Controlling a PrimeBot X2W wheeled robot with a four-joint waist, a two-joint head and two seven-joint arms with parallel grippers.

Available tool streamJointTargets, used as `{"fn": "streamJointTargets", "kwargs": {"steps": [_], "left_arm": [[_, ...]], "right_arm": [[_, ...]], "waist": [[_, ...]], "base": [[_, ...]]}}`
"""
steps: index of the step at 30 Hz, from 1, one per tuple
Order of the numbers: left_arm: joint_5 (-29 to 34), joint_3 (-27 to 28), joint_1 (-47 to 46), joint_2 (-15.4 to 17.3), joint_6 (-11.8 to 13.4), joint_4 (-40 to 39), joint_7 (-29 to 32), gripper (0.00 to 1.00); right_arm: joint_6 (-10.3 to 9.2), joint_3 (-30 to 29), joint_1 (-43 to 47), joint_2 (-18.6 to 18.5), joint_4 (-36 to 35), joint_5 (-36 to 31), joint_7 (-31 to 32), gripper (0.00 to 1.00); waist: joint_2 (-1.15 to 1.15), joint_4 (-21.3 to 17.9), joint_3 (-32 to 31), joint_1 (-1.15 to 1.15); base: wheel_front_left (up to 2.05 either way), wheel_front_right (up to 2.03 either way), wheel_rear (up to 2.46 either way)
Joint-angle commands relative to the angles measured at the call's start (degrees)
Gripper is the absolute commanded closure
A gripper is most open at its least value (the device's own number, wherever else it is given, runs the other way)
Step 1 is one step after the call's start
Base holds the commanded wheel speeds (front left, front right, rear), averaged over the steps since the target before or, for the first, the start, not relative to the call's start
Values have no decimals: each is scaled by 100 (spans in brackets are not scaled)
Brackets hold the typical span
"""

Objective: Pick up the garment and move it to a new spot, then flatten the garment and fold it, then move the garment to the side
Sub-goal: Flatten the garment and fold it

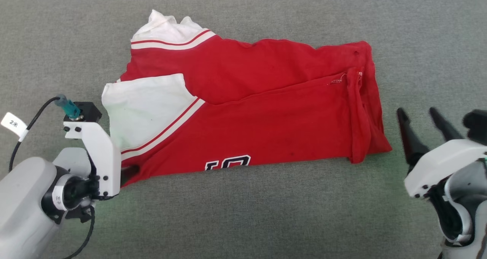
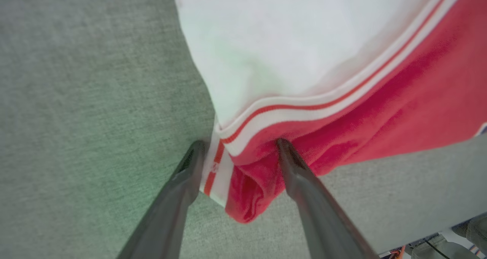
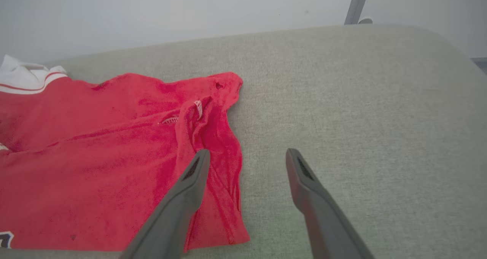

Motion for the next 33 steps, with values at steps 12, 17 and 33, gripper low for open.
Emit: {"fn": "streamJointTargets", "kwargs": {"steps": [12, 17, 33], "left_arm": [[77, -331, -147, -507, -336, 513, -37, 100], [94, -360, -194, -593, -412, 606, -77, 100], [48, -312, -189, -353, -374, 521, 72, 100]], "right_arm": [[0, 352, -306, -427, 626, 253, 1572, 0], [-1, 471, -505, -566, 1107, 307, 2147, 0], [1, 429, -794, -790, 1366, 711, 3235, 100]], "waist": [[-1, 260, 174, 0], [-1, 378, 228, 0], [-1, 620, 63, 0]], "base": [[0, 0, 0], [0, 0, 0], [0, 0, 0]]}}
